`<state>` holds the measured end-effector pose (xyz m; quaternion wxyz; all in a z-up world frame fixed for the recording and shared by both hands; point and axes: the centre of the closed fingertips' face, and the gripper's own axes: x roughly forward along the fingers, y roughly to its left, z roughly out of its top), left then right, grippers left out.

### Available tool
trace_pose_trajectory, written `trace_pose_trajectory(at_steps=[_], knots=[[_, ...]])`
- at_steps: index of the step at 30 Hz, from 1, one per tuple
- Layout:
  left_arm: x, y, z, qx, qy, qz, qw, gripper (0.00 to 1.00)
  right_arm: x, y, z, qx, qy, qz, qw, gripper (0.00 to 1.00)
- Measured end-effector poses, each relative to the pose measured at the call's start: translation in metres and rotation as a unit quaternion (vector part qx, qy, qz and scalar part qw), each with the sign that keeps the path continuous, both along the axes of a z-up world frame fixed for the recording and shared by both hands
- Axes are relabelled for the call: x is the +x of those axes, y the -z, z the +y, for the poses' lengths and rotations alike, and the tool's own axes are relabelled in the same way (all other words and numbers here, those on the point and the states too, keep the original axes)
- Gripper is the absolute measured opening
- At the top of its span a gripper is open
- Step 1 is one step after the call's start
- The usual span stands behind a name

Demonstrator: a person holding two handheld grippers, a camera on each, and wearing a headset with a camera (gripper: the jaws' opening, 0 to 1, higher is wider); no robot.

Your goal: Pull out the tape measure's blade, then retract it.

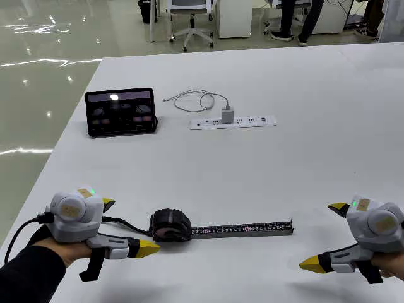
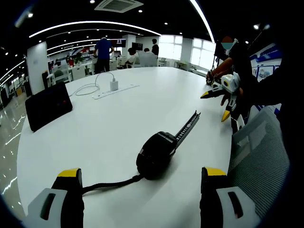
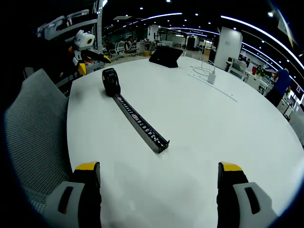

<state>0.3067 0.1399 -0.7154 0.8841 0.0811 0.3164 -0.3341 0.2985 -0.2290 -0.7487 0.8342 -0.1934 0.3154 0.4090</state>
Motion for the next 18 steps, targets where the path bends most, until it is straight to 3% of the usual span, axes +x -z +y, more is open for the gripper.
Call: trace_pose_trajectory(at_steps=[6, 9, 18], knots=[[-0.012, 0.001, 0.013, -0.006, -0.019, -0.013, 0.9997, 1.0, -0.01, -0.008, -0.014, 0.012, 0.022, -0.018, 0.9995, 0.99], [-0.017, 0.001, 0.019, -0.005, -0.026, -0.015, 0.9995, 1.0, -0.016, -0.017, -0.013, 0.044, 0.031, -0.02, 0.9984, 1.0], [-0.04, -0.01, 0.028, -0.004, -0.028, -0.017, 0.9995, 1.0, -0.036, -0.02, -0.028, 0.045, 0.045, -0.025, 0.9977, 1.0]])
